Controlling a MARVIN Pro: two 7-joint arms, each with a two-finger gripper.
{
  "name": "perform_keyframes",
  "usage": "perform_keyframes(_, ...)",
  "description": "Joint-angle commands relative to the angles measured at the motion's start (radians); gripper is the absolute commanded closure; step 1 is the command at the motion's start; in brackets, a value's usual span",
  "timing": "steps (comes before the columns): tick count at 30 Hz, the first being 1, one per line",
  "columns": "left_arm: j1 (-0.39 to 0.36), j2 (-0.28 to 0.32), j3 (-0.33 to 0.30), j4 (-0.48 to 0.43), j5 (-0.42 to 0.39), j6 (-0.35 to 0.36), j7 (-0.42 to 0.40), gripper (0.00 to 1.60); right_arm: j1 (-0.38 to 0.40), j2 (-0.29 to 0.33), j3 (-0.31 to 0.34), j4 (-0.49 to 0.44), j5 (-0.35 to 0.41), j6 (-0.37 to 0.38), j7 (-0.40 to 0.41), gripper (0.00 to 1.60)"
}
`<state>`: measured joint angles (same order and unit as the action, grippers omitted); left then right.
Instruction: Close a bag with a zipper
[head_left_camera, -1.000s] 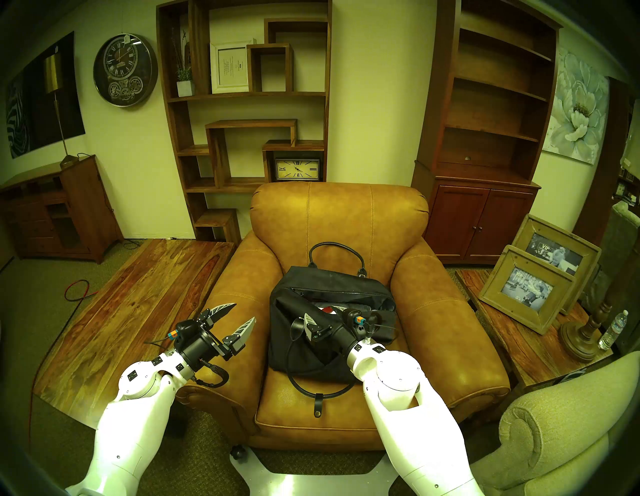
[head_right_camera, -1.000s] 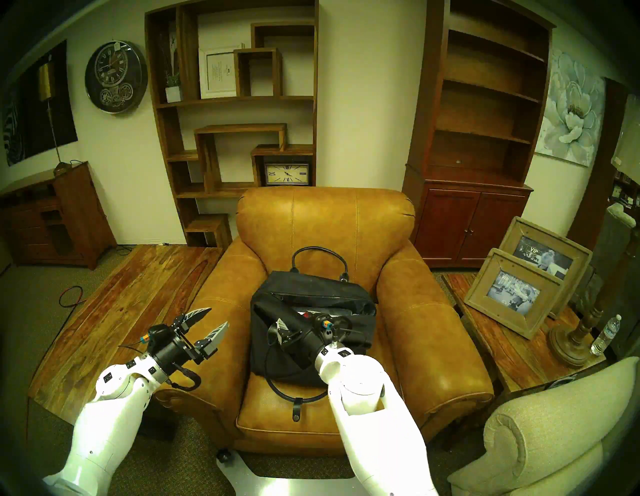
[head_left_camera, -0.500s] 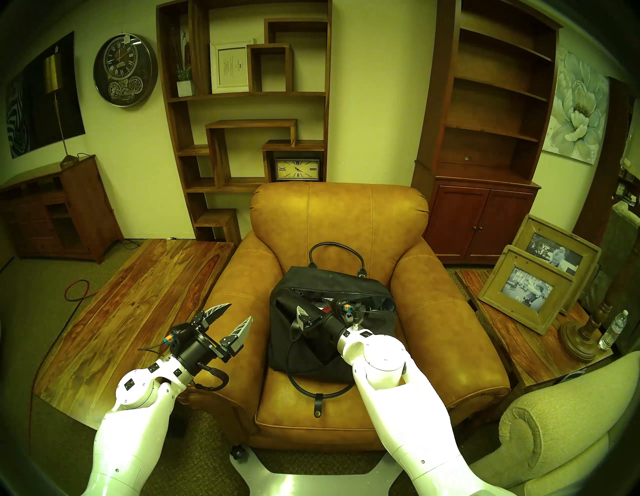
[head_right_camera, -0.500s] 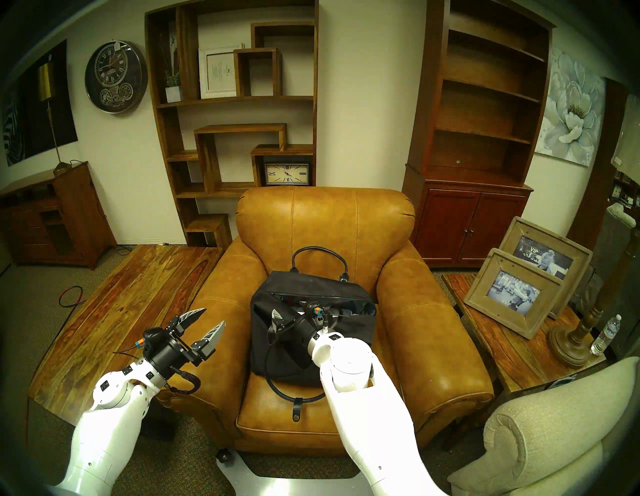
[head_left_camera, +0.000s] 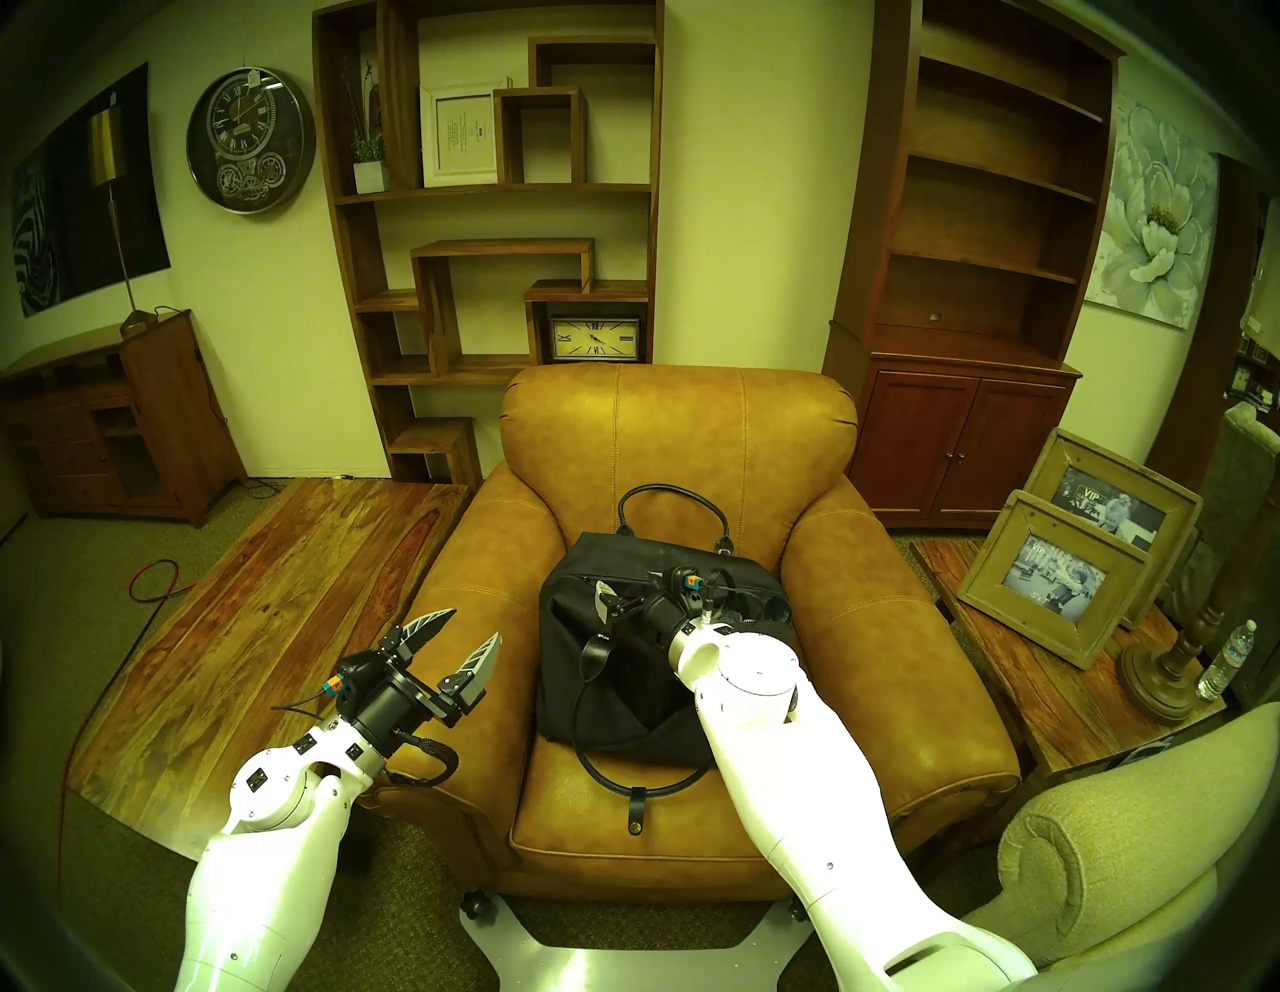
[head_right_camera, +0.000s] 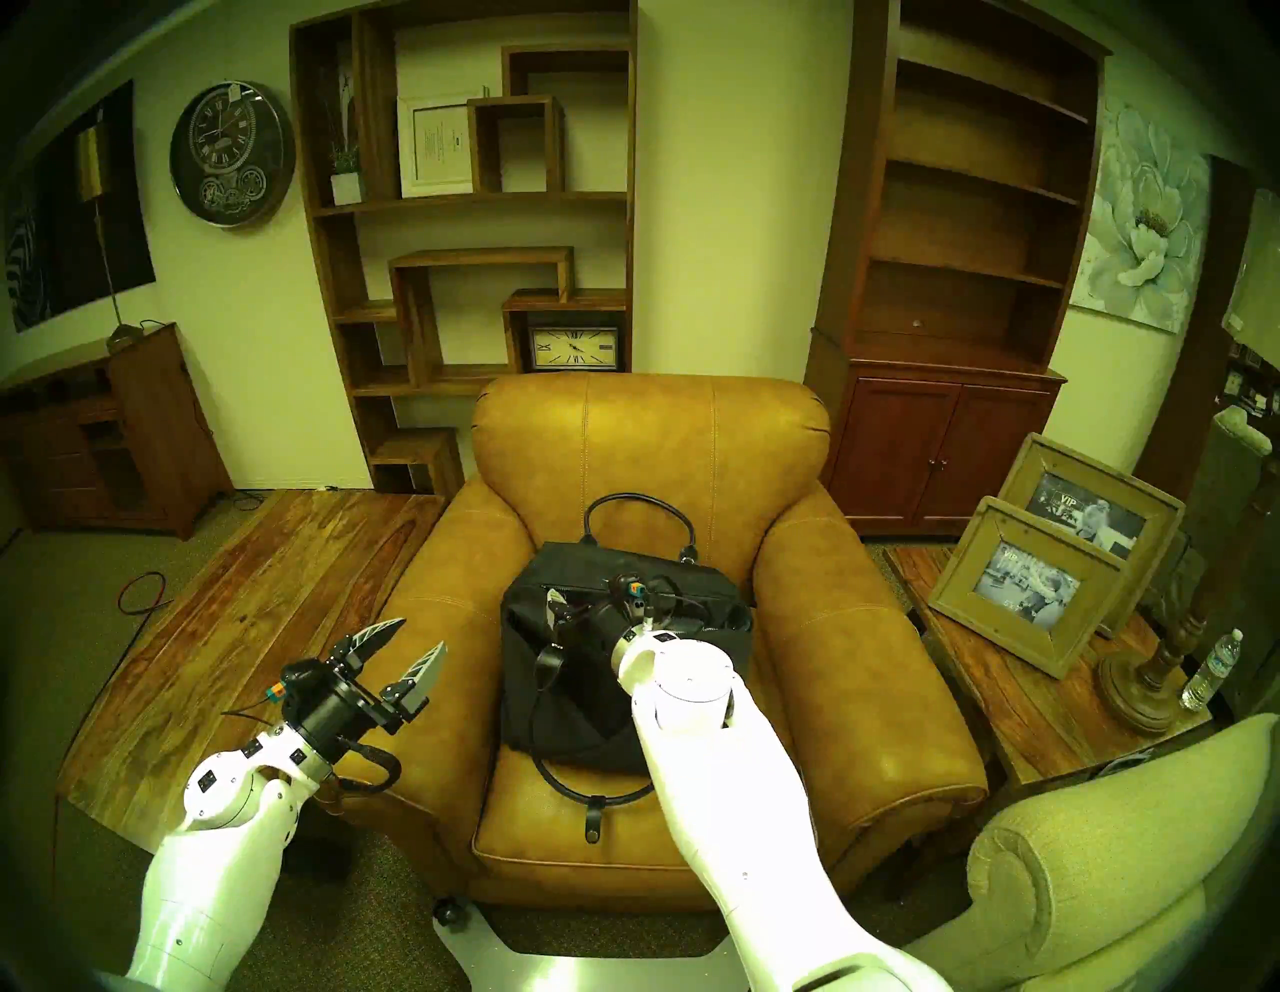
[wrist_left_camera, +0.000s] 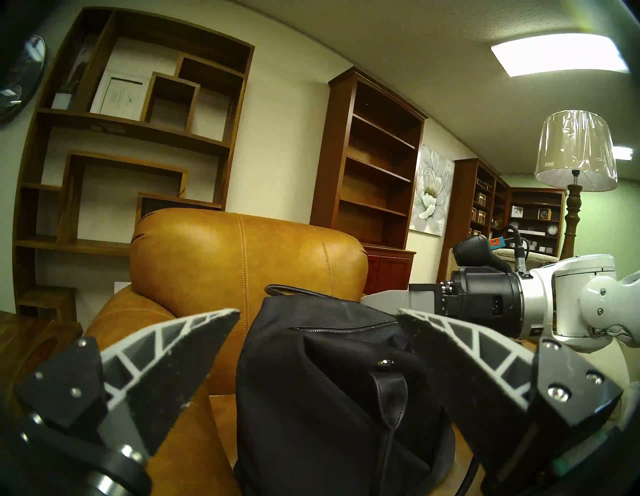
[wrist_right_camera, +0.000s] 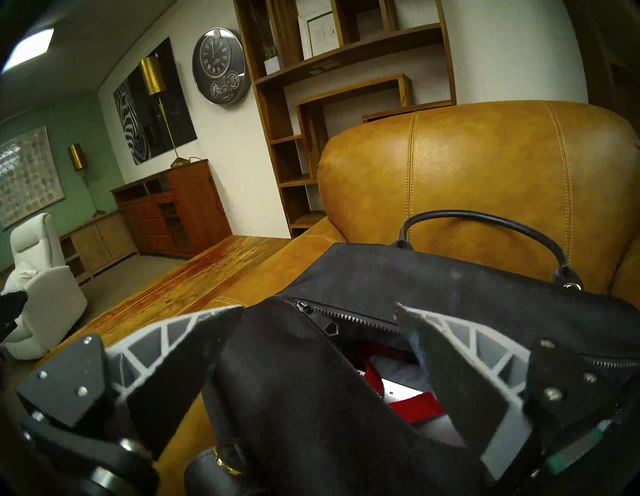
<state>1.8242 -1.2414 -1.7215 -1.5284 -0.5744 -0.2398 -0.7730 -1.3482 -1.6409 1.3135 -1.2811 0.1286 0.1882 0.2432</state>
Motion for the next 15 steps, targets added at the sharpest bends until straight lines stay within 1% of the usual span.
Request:
perform_keyframes(1,0.014,0.001,-0.005,-0.050,0.009,0.010,0.019,0.00,0.107,-0.055,0.010,0.045,0.028,-0.011,-0.003,0.00)
perform_keyframes(2,0.017,0.000,-0.006,-0.055,0.012,0.012,0.024,0.00,0.125,-0.066,0.016,0.069,0.030,-0.012,-0.004,0.00)
perform_keyframes(3,0.019,0.000,-0.006,-0.059,0.014,0.014,0.028,0.00,0.115,-0.062,0.015,0.061,0.034,-0.017,-0.005,0.00)
perform_keyframes(6,0.028,-0.002,-0.008,-0.076,0.024,0.026,0.045,0.00,0.168,-0.093,0.036,0.136,0.033,-0.024,-0.006,0.00)
perform_keyframes(7,0.028,-0.002,-0.008,-0.076,0.024,0.026,0.045,0.00,0.168,-0.093,0.036,0.136,0.033,-0.024,-0.006,0.00)
perform_keyframes(8,0.030,-0.002,-0.009,-0.079,0.026,0.029,0.049,0.00,0.153,-0.089,0.036,0.122,0.035,-0.030,-0.005,0.00)
perform_keyframes(9,0.032,-0.003,-0.009,-0.084,0.030,0.033,0.054,0.00,0.180,-0.106,0.040,0.165,0.040,-0.031,0.002,0.00)
perform_keyframes(10,0.035,-0.004,-0.010,-0.090,0.034,0.040,0.061,0.00,0.189,-0.115,0.042,0.187,0.039,-0.039,0.001,0.00)
perform_keyframes(11,0.035,-0.004,-0.010,-0.090,0.034,0.040,0.061,0.00,0.189,-0.115,0.042,0.187,0.039,-0.039,0.001,0.00)
perform_keyframes(13,0.041,-0.006,-0.013,-0.102,0.042,0.051,0.072,0.00,0.221,-0.126,0.053,0.244,0.050,-0.054,0.008,0.00)
perform_keyframes(15,0.044,-0.007,-0.013,-0.107,0.046,0.056,0.078,0.00,0.233,-0.133,0.067,0.272,0.059,-0.057,0.013,0.00)
